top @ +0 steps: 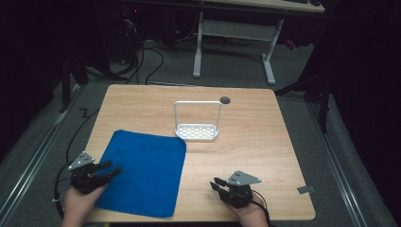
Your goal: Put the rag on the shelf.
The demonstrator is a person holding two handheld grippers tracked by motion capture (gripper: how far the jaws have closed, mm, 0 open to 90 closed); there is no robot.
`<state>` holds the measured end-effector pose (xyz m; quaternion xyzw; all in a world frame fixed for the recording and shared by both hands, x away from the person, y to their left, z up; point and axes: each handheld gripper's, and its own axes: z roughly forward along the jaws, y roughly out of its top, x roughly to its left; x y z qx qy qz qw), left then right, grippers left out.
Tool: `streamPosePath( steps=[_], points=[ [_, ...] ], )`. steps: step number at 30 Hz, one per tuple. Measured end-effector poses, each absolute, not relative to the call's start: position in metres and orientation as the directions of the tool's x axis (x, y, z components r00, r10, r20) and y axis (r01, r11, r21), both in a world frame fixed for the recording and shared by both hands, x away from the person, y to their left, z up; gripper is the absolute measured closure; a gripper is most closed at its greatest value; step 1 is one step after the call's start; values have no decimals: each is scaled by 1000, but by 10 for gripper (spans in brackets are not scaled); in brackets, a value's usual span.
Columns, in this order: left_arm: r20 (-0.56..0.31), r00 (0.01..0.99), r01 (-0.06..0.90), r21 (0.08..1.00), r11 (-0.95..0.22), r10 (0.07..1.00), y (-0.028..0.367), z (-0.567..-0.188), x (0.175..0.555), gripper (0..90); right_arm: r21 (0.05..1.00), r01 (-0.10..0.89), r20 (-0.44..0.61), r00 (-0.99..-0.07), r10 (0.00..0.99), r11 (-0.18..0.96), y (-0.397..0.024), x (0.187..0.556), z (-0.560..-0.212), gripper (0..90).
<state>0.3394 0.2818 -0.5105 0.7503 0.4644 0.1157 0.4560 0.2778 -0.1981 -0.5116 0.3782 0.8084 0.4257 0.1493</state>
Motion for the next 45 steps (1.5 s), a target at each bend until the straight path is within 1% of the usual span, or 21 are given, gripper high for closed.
streamPosePath(
  steps=[1, 4, 6, 7, 9, 10, 11, 14, 15, 18, 24, 32, 41, 45],
  points=[
    [-258, 535, 594, 792, -142, 804, 284, -511, 339, 455, 784, 493, 83, -684, 724, 377, -190, 280, -512, 811],
    [-248, 525, 586, 799, -135, 814, 290, -511, 339, 454, 769, 470, 47, -717, 695, 433, -166, 285, -515, 893],
    [-242, 522, 577, 806, -130, 818, 292, -511, 339, 447, 768, 464, 40, -724, 689, 442, -158, 287, -515, 900],
    [-245, 515, 575, 810, -119, 821, 295, -511, 338, 443, 763, 455, 35, -738, 674, 459, -141, 293, -515, 900],
    [-248, 511, 571, 813, -110, 823, 297, -512, 338, 436, 764, 450, 34, -744, 668, 462, -136, 295, -515, 900],
    [-246, 512, 571, 813, -112, 823, 298, -512, 339, 436, 764, 443, 32, -751, 659, 469, -129, 298, -515, 900],
    [-241, 513, 569, 814, -116, 824, 298, -512, 339, 433, 759, 433, 30, -769, 638, 486, -113, 304, -516, 900],
    [-224, 514, 564, 816, -129, 828, 296, -512, 339, 426, 755, 414, 12, -785, 620, 509, -101, 307, -517, 900],
    [-218, 519, 561, 816, -137, 827, 294, -511, 339, 420, 743, 402, -2, -799, 602, 536, -88, 310, -520, 900],
    [-209, 523, 555, 820, -144, 826, 292, -509, 338, 411, 720, 397, -21, -808, 589, 570, -77, 317, -526, 900],
    [-201, 534, 542, 827, -150, 821, 288, -507, 337, 398, 715, 430, 17, -800, 600, 552, -77, 324, -529, 900],
    [-200, 552, 542, 824, -166, 809, 281, -506, 336, 390, 709, 427, 8, -800, 600, 561, -90, 320, -528, 900],
    [-205, 564, 543, 822, -173, 800, 276, -506, 337, 399, 707, 447, 8, -780, 626, 548, -126, 309, -527, 900],
    [-200, 584, 550, 810, -202, 786, 267, -508, 337, 410, 702, 459, 11, -772, 636, 545, -142, 303, -526, 900]
  ],
)
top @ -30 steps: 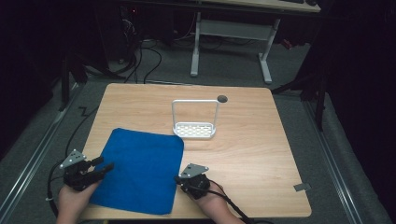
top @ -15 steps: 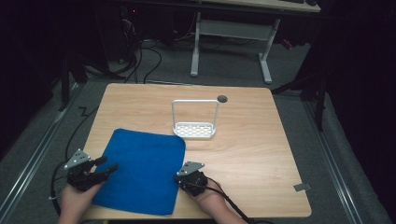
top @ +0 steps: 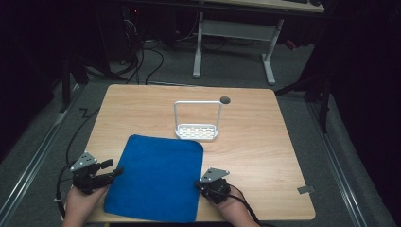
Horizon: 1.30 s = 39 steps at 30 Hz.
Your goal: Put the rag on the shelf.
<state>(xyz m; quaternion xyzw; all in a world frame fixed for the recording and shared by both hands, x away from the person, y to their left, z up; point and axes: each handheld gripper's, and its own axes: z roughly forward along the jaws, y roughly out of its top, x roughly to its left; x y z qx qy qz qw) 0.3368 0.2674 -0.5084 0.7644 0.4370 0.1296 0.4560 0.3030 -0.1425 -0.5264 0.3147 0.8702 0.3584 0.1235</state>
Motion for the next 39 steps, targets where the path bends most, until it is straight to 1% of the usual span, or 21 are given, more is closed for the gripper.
streamPosePath(
  steps=[4, 9, 12, 18, 24, 28, 32, 36, 39],
  points=[
    [-192, 613, 556, 795, -245, 767, 253, -510, 337, 415, 707, 465, 10, -760, 650, 533, -161, 296, -527, 900],
    [-169, 664, 551, 769, -324, 728, 231, -516, 335, 447, 715, 476, 11, -739, 673, 512, -184, 289, -528, 900],
    [-169, 691, 557, 744, -368, 703, 218, -521, 334, 445, 719, 484, 11, -725, 688, 499, -194, 285, -528, 900],
    [-147, 744, 534, 718, -447, 652, 194, -528, 328, 453, 719, 494, -1, -702, 712, 489, -213, 279, -528, 900],
    [-133, 783, 498, 720, -483, 608, 176, -528, 320, 445, 714, 522, 0, -667, 745, 467, -233, 277, -527, 900],
    [-99, 809, 459, 723, -517, 580, 163, -528, 312, 432, 712, 535, -3, -646, 764, 455, -243, 276, -526, 900],
    [-91, 821, 440, 730, -523, 564, 155, -529, 308, 417, 707, 546, -14, -625, 780, 450, -253, 274, -525, 898],
    [-36, 832, 401, 728, -556, 553, 145, -530, 304, 390, 702, 566, -3, -604, 797, 432, -259, 276, -525, 900],
    [-27, 832, 397, 728, -560, 555, 143, -531, 303, 383, 699, 560, -21, -605, 796, 444, -258, 275, -524, 897]
  ],
)
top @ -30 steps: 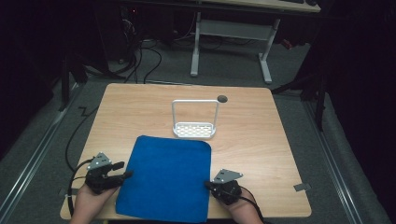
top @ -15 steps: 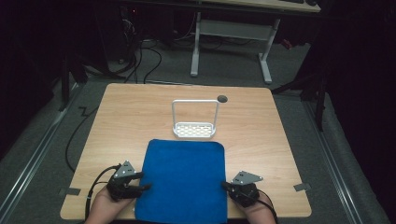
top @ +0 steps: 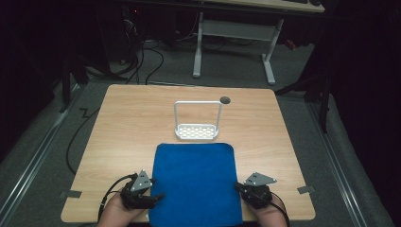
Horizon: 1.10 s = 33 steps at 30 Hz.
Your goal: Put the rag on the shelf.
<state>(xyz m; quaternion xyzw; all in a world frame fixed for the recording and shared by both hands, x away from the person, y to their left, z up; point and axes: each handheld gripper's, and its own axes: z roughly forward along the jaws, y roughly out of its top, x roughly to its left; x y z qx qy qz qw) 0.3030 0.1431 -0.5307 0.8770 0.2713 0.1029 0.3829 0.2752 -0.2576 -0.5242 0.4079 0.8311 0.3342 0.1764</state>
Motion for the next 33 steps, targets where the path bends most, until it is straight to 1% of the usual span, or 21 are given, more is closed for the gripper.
streamPosePath(
  steps=[3, 5, 7, 11, 13, 17, 19, 20, 23, 27, 30, 32, 33],
  points=[
    [-65, 824, 422, 733, -533, 563, 145, -531, 305, 387, 695, 558, -33, -605, 796, 453, -256, 274, -523, 894],
    [-104, 818, 447, 735, -510, 566, 148, -530, 308, 387, 733, 526, -41, -598, 800, 431, -257, 272, -518, 892],
    [-120, 811, 459, 738, -495, 573, 150, -530, 310, 388, 778, 508, -8, -580, 814, 370, -262, 273, -512, 858],
    [-136, 781, 481, 753, -449, 610, 157, -530, 315, 373, 786, 526, 30, -557, 830, 324, -268, 275, -515, 791],
    [-143, 760, 489, 768, -413, 634, 162, -529, 319, 382, 785, 528, 30, -557, 830, 326, -269, 276, -516, 775],
    [-170, 717, 516, 782, -350, 676, 168, -528, 332, 368, 795, 502, 8, -570, 822, 341, -266, 277, -516, 726],
    [-166, 701, 522, 782, -341, 693, 169, -528, 341, 367, 797, 494, 2, -578, 816, 348, -264, 277, -516, 723],
    [-169, 696, 527, 780, -337, 697, 169, -529, 347, 351, 797, 491, 2, -584, 812, 352, -263, 277, -516, 723],
    [-209, 662, 572, 761, -305, 720, 169, -531, 364, 338, 796, 486, 0, -595, 804, 360, -262, 277, -516, 723],
    [-207, 636, 582, 761, -286, 744, 164, -533, 386, 341, 799, 489, 11, -595, 804, 351, -264, 277, -515, 714],
    [-177, 630, 577, 758, -303, 756, 158, -532, 401, 347, 798, 492, 14, -591, 806, 347, -267, 277, -514, 715],
    [-173, 622, 586, 750, -308, 764, 154, -532, 411, 353, 803, 491, 17, -586, 810, 339, -269, 278, -513, 715],
    [-166, 620, 584, 750, -310, 767, 153, -532, 415, 367, 803, 493, 19, -583, 813, 335, -270, 278, -513, 715]
  ],
)
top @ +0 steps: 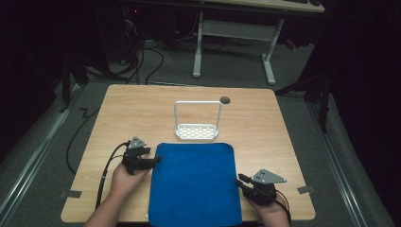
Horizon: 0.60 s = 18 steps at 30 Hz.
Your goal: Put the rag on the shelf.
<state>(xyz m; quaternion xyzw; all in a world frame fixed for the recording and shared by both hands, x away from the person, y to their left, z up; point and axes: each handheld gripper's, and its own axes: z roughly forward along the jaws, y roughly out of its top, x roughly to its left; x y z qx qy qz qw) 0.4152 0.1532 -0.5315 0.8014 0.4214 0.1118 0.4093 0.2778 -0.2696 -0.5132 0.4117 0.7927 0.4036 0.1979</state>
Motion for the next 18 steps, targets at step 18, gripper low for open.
streamPosePath(
  steps=[18],
  points=[
    [-120, 581, 572, 764, -299, 805, 126, -535, 435, 700, 808, 501, 33, -564, 825, 310, -261, 290, -516, 584]
  ],
)
